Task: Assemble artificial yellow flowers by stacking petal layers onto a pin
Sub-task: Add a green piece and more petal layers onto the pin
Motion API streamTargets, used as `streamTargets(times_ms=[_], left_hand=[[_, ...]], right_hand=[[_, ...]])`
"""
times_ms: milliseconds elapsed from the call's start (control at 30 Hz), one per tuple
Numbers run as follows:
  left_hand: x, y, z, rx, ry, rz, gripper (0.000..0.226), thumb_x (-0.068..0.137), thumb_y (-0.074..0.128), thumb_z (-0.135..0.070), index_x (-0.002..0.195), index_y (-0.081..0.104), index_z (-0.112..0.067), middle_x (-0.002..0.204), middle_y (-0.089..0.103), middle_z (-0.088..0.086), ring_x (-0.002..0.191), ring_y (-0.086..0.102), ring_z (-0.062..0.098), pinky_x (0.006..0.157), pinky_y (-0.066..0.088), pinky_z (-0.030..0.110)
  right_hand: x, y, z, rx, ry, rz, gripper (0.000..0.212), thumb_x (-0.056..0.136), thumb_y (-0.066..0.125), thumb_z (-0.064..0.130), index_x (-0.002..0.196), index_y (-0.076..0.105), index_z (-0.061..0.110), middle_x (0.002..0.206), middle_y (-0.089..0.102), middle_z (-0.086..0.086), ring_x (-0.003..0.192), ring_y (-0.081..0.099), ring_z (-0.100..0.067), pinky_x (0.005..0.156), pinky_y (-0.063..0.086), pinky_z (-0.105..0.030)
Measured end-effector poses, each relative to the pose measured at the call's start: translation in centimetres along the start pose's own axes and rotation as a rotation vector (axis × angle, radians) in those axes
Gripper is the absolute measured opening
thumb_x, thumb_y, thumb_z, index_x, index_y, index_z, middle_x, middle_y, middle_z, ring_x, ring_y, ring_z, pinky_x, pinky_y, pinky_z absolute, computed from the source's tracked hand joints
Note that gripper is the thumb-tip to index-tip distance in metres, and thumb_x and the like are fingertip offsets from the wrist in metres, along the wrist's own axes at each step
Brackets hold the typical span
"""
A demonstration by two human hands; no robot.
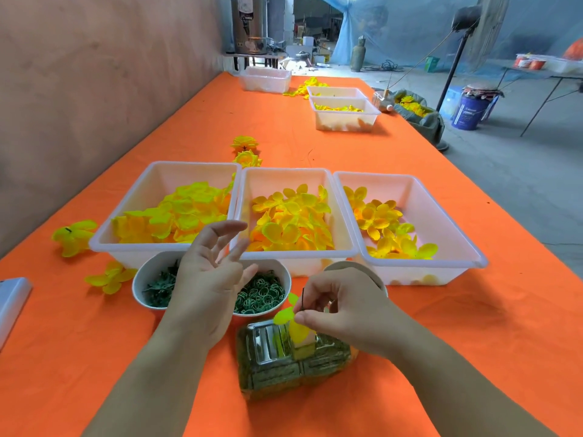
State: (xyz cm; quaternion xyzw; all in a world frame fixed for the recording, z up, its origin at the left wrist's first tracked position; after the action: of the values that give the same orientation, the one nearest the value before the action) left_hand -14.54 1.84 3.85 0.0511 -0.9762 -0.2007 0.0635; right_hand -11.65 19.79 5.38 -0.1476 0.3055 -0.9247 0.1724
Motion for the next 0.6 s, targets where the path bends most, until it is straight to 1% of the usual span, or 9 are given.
streamTargets(times_ms=[100, 200, 267, 333, 367, 400, 500, 533, 600], left_hand=[[-1.2, 1.9, -0.1, 0.111, 0.033, 0.079, 0.041, 0.064, 0.055, 0.002, 0.087, 0.072, -0.026, 0.112, 0.073, -0.001, 0.115, 0.066, 0.017, 0.089, 0.052, 0.041], [-3.1, 4.3, 0.7, 0.267, 0.084, 0.240, 0.018, 0.071, 0.066, -0.010, 0.088, 0.073, -0.012, 0.090, 0.075, 0.008, 0.090, 0.072, 0.022, 0.078, 0.055, 0.038], [-4.5, 5.5, 1.1, 0.307, 0.146, 0.326, 0.016, 0.077, 0.070, -0.021, 0.085, 0.073, -0.008, 0.086, 0.072, 0.007, 0.086, 0.070, 0.028, 0.075, 0.056, 0.045], [-5.2, 5.8, 1.3, 0.346, 0.222, 0.323, 0.017, 0.076, 0.074, -0.024, 0.081, 0.073, -0.008, 0.088, 0.069, 0.006, 0.087, 0.068, 0.027, 0.073, 0.054, 0.046], [-5.3, 5.7, 1.4, 0.386, 0.257, 0.295, 0.014, 0.074, 0.078, -0.023, 0.078, 0.074, -0.010, 0.089, 0.069, 0.004, 0.086, 0.067, 0.024, 0.071, 0.054, 0.042], [-5.3, 5.5, 1.7, 0.422, 0.274, 0.264, 0.010, 0.073, 0.080, -0.020, 0.076, 0.075, -0.011, 0.089, 0.068, 0.003, 0.086, 0.067, 0.021, 0.071, 0.054, 0.039], [-4.9, 4.6, 3.0, 0.446, 0.222, 0.194, 0.004, 0.076, 0.078, -0.019, 0.075, 0.079, -0.016, 0.093, 0.069, -0.001, 0.094, 0.068, 0.020, 0.077, 0.056, 0.039], [-4.9, 4.4, 3.4, 0.452, 0.208, 0.194, 0.006, 0.078, 0.077, -0.023, 0.075, 0.080, -0.019, 0.096, 0.070, -0.002, 0.098, 0.067, 0.019, 0.080, 0.055, 0.037], [-5.0, 4.5, 3.5, 0.480, 0.223, 0.223, 0.008, 0.082, 0.076, -0.028, 0.076, 0.081, -0.025, 0.095, 0.071, -0.003, 0.098, 0.068, 0.019, 0.080, 0.052, 0.029]], right_hand=[[-0.3, 0.3, -0.8, 0.077, 0.006, -0.026, 0.029, 0.078, 0.082, 0.017, 0.065, 0.063, 0.033, 0.071, 0.068, 0.006, 0.063, 0.055, 0.000, 0.058, 0.039, -0.011], [-0.7, 0.3, -1.6, 0.120, -0.003, -0.093, 0.020, 0.077, 0.083, 0.022, 0.070, 0.067, 0.032, 0.066, 0.058, 0.015, 0.063, 0.051, -0.003, 0.060, 0.036, -0.013], [-1.1, 0.5, -1.7, 0.147, -0.049, -0.127, 0.015, 0.079, 0.079, 0.029, 0.071, 0.066, 0.030, 0.065, 0.054, 0.015, 0.061, 0.048, -0.004, 0.059, 0.033, -0.015], [-1.3, 0.9, -2.3, 0.211, -0.019, -0.124, 0.015, 0.081, 0.073, 0.038, 0.073, 0.069, 0.026, 0.064, 0.055, 0.005, 0.060, 0.048, -0.010, 0.056, 0.037, -0.029], [-1.2, 1.1, -2.8, 0.256, 0.032, -0.080, 0.017, 0.080, 0.072, 0.040, 0.076, 0.072, 0.024, 0.066, 0.058, 0.000, 0.063, 0.051, -0.016, 0.058, 0.042, -0.040], [-1.1, 1.4, -3.3, 0.302, 0.090, -0.003, 0.020, 0.079, 0.072, 0.040, 0.081, 0.074, 0.020, 0.068, 0.060, -0.006, 0.068, 0.053, -0.017, 0.062, 0.044, -0.043], [-0.7, 1.3, -4.1, 0.385, 0.198, 0.236, 0.014, 0.080, 0.077, 0.031, 0.089, 0.077, 0.020, 0.077, 0.065, -0.001, 0.078, 0.060, -0.011, 0.070, 0.047, -0.028], [-0.1, 0.4, -4.4, 0.359, 0.216, 0.212, 0.012, 0.079, 0.077, 0.028, 0.090, 0.078, 0.022, 0.077, 0.067, -0.002, 0.077, 0.062, -0.009, 0.069, 0.047, -0.025], [1.5, -2.6, -5.7, 0.309, 0.271, 0.019, 0.011, 0.079, 0.075, 0.016, 0.088, 0.079, 0.021, 0.070, 0.070, 0.000, 0.067, 0.061, -0.007, 0.061, 0.047, -0.025]])
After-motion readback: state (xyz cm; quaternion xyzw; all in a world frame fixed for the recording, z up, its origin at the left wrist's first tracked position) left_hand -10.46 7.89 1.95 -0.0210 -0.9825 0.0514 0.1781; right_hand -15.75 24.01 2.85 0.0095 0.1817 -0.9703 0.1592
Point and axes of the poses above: each hand's wrist, its own x-axis towards the middle knuckle, its own y-axis out of the palm, z = x × y, the point moved 9 cm from there along x, towards the middle knuckle
